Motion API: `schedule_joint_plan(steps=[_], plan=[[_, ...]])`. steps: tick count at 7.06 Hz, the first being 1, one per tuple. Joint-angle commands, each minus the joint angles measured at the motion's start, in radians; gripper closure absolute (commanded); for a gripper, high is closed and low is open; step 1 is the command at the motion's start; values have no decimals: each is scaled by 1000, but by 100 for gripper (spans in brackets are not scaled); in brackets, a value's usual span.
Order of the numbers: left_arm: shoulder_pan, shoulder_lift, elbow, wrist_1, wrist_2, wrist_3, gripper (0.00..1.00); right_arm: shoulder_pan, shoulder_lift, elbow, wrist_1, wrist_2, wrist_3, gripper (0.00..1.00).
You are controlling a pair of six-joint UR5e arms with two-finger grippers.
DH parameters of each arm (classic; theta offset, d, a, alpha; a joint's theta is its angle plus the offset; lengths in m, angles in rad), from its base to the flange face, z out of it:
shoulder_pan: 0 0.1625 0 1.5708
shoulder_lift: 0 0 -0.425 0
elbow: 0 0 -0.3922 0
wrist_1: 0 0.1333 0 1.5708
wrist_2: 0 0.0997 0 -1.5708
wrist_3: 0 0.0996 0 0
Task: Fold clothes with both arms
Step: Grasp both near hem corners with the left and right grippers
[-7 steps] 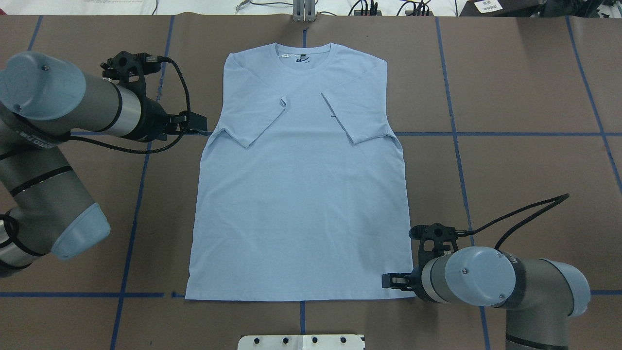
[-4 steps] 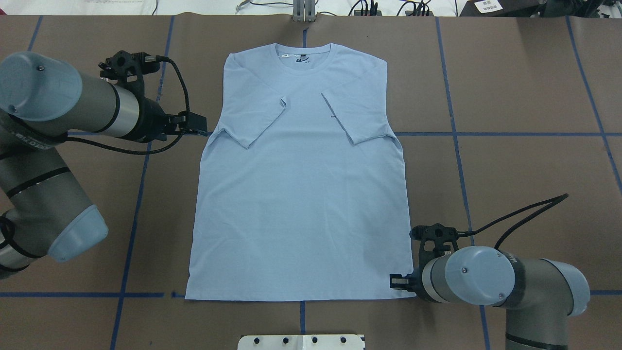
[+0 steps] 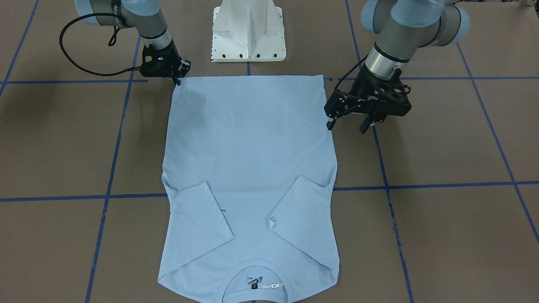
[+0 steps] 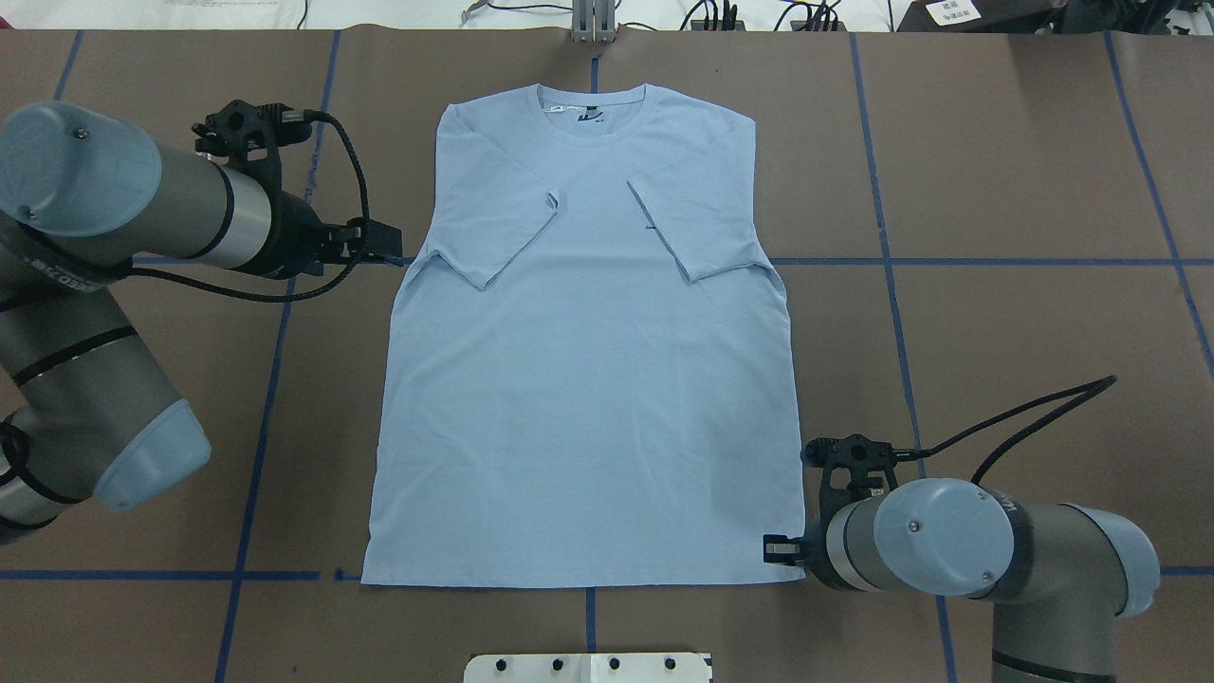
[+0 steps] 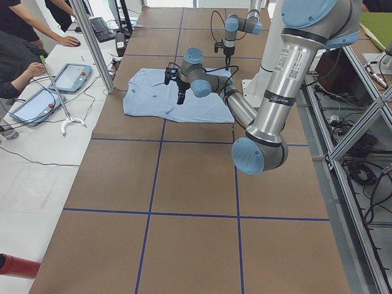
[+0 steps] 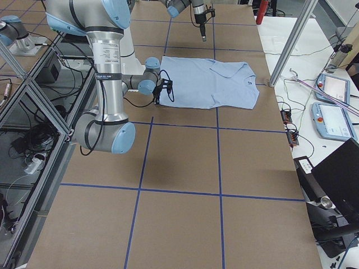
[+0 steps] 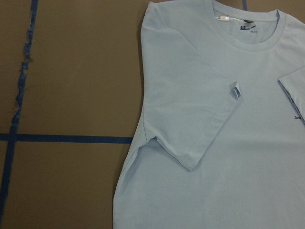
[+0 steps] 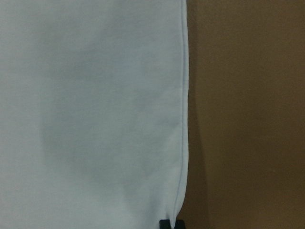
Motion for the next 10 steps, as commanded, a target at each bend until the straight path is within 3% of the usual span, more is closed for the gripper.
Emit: schedule_joint_plan(steps=[1,3,6,9,10], plan=[[78,80,-29,-6,4,-131,0,5,-20,72,0,4,-1,100],[250,199,-129,-6,51,-291,0,12,-28,107,5,7,-1,100],[529,215,-122,8,253,-587,0,12,-22,107,11,8,-1,100],[570,218,-100,34,271,-600,4,12,-15,107,12,8,-1,100],[568,217,-100,34,269,-600,19,12,-15,110,12,8,-1,100]])
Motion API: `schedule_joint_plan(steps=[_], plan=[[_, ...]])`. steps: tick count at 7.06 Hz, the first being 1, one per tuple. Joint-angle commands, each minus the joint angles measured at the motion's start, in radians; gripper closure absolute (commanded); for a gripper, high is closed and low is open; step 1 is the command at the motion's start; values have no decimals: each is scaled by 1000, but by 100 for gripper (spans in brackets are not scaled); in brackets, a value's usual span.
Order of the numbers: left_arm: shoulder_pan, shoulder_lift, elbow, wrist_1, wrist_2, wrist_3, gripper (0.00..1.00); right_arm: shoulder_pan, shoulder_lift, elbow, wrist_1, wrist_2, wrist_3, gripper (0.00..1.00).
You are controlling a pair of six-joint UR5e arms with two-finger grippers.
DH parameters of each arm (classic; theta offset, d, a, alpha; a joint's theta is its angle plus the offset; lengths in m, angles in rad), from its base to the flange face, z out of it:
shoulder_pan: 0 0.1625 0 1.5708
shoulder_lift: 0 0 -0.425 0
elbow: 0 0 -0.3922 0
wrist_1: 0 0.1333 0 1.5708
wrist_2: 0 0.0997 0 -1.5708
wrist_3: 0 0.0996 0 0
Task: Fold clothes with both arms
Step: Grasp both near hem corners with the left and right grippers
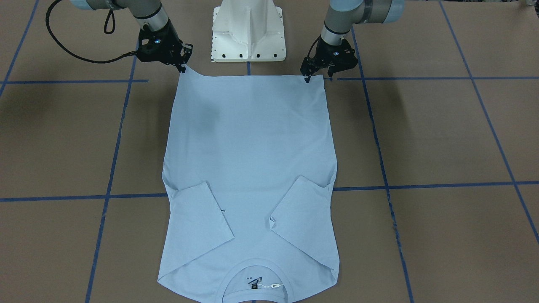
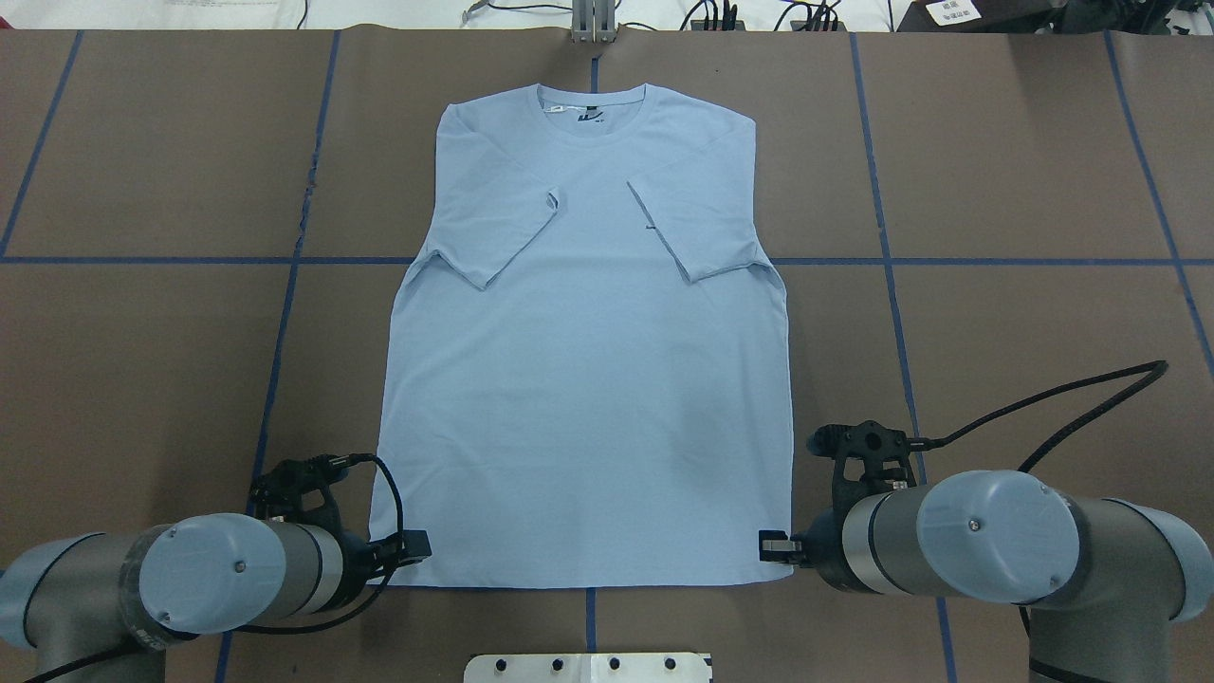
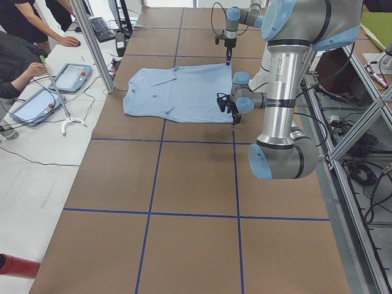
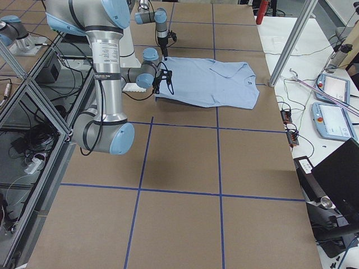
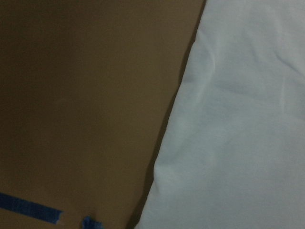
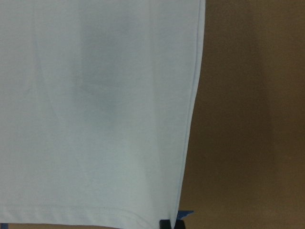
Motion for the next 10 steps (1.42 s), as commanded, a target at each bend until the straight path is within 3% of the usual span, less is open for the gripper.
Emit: schedule_joint_plan(steps=[1,2,3,5,6,8,10], plan=[[2,0,0,5,2,-2,26,2,-2,2,0,2,0,100],[2,-9,-1,53,2,0,35,3,-4,2,-1,2,-2,100],[2,-11,-4,64,2,1,50,3,-5,2,-1,2,-2,100],[5,-14,-10,66,0,1,95,3,-5,1,-1,2,-2,100],[5,-16,-17,66,-1,7,100,3,-8,1,-1,2,-2,100],[1,-3,-113,90,-11,13,100,29,-14,8,-1,41,-3,100],[5,-8,-234,226,-24,48,100,40,-71,103,-9,113,-3,100]])
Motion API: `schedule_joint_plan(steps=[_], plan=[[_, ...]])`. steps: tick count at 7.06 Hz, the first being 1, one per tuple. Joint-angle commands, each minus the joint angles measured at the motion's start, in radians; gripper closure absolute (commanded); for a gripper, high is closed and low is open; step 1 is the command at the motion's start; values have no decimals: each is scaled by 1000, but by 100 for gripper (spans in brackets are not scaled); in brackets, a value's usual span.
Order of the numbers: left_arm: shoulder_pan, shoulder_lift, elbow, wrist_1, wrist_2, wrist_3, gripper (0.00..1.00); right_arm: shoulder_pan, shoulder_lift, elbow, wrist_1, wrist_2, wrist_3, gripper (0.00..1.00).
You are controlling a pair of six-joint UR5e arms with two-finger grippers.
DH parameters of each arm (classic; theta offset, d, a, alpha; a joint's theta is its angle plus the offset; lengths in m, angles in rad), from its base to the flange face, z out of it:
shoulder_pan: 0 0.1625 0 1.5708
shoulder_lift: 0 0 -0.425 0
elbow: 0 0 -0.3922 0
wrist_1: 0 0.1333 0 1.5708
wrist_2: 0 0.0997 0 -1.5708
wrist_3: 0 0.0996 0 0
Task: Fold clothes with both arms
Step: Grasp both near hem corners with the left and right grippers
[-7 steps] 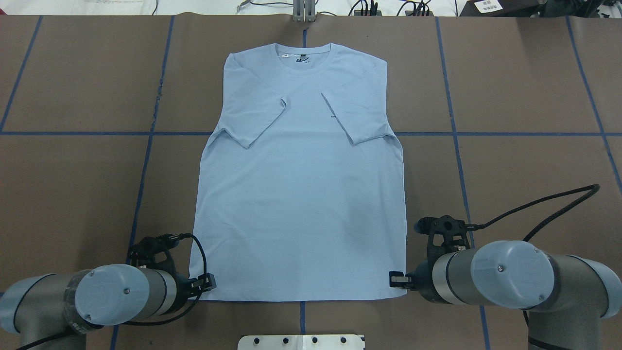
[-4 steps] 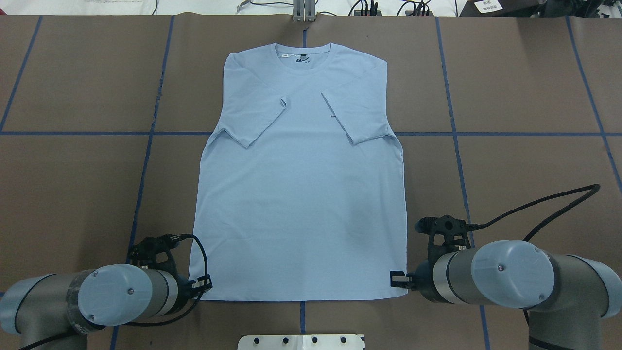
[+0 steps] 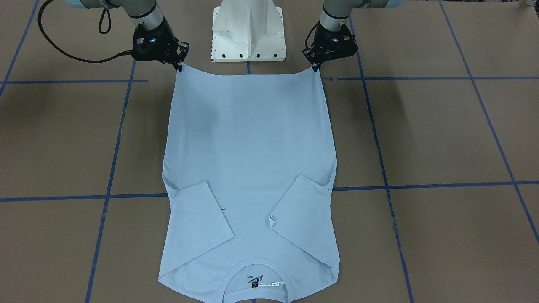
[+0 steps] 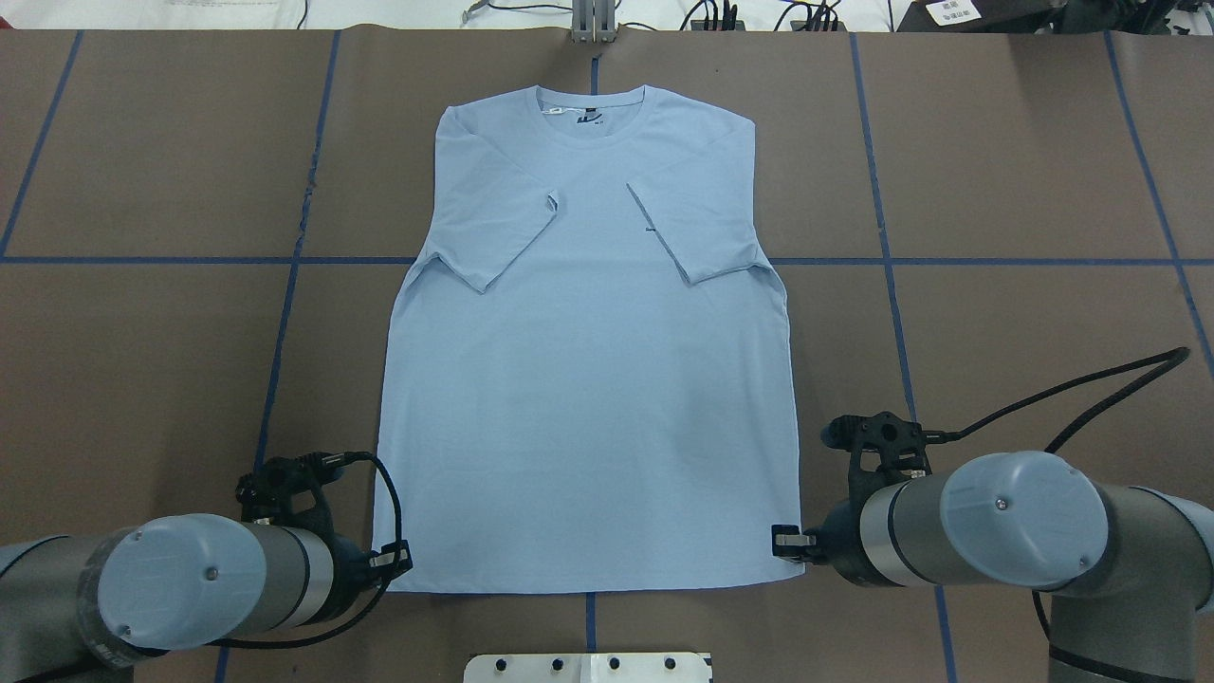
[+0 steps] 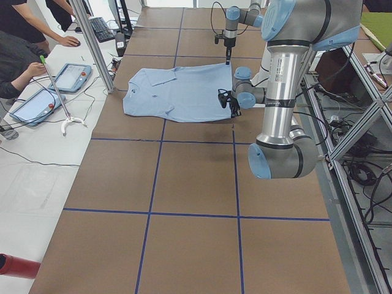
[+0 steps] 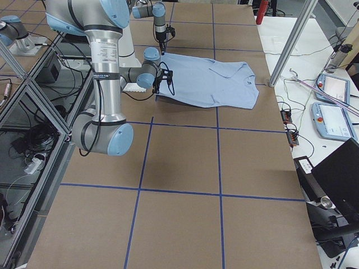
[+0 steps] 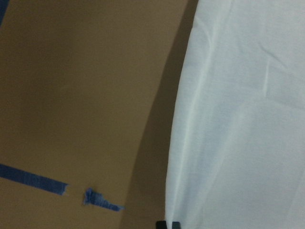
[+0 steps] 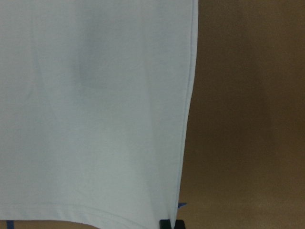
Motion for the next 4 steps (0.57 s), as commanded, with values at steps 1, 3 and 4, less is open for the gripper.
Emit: schedule_joint_plan(steps=[1,3,4], plan=[[10,-3,-126,122,-43,41,100,9,-111,154,-7,150,0,100],[81,-4,-200,155,-50,50,100,-4,-195,251,-7,260,1,100],[108,-4,-267,181,-68,64,100,-21,-195,253,-7,279,1,100]])
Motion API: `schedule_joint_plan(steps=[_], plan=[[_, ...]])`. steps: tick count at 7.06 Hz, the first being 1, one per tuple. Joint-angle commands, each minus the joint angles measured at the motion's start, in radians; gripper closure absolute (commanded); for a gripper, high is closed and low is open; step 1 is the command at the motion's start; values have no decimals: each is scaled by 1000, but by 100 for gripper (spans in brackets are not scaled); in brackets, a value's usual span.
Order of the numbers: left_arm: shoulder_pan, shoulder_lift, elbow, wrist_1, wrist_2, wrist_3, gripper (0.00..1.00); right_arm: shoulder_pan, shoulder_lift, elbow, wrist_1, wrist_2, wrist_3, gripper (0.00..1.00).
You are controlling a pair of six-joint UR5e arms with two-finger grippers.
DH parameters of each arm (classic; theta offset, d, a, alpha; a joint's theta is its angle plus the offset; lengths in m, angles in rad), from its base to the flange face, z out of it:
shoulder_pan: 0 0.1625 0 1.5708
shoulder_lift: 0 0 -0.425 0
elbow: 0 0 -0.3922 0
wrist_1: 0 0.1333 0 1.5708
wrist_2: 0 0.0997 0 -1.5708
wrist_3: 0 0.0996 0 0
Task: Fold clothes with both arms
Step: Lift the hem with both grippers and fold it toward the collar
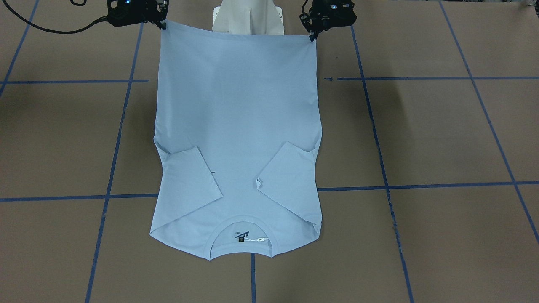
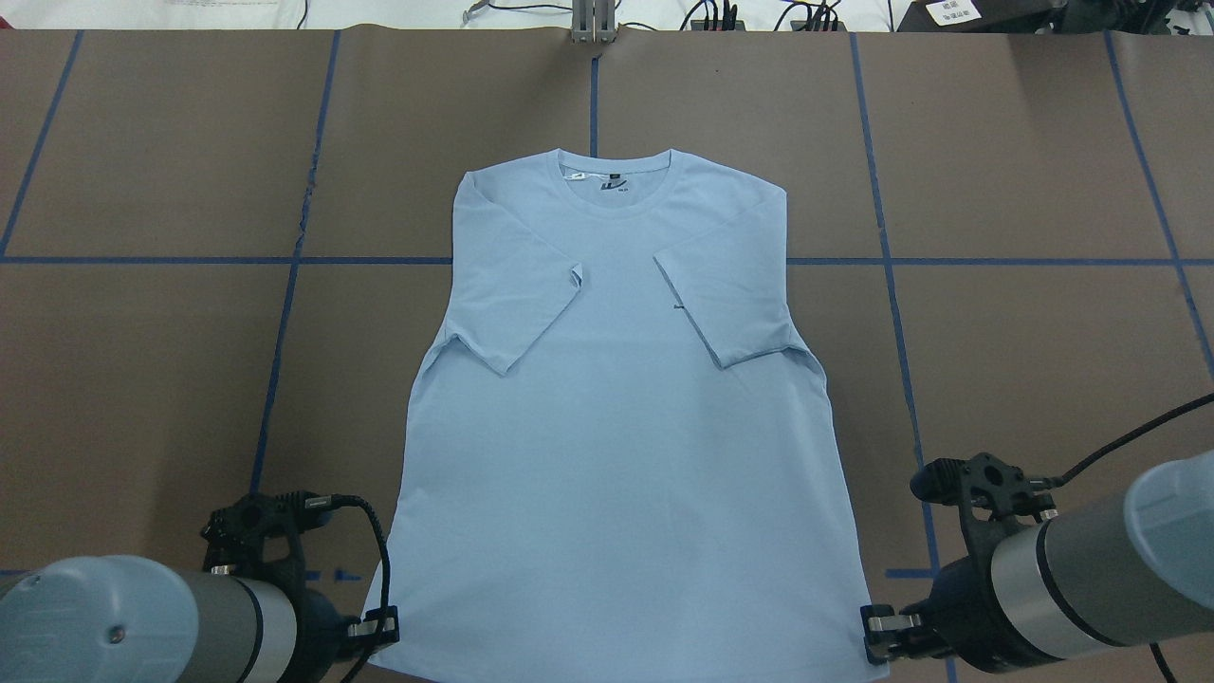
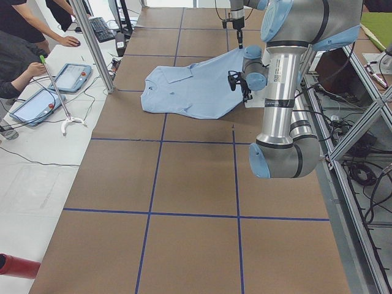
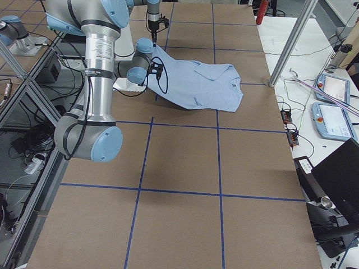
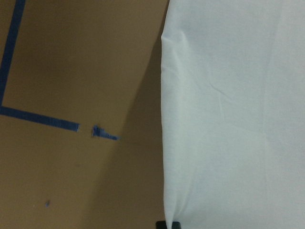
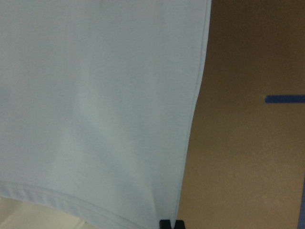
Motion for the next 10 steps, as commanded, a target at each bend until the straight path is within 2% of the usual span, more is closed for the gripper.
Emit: schedule_joint_plan(steps=[1,2,3,5,6,8,10], plan=[[43,-19,-75,41,-69,14,100,-28,-11,16,0,41,1,100],[38,-51,-53,38,-73,21,100,19,-4,-3,6,39,-15,100],[3,-95,-14,40,-72,43,100,103,54,-39,6,53,-33,100],[-200,-115,22,44,-105,199,100,274,108,-139,11,74,-203,100],[-304,-126,72,43,-169,289,100,360,154,-232,9,73,-276,100],[-414,-222,219,41,-177,362,100,486,345,-442,7,71,-297,100],[-504,-296,322,28,-179,388,100,536,505,-617,6,73,-299,100]])
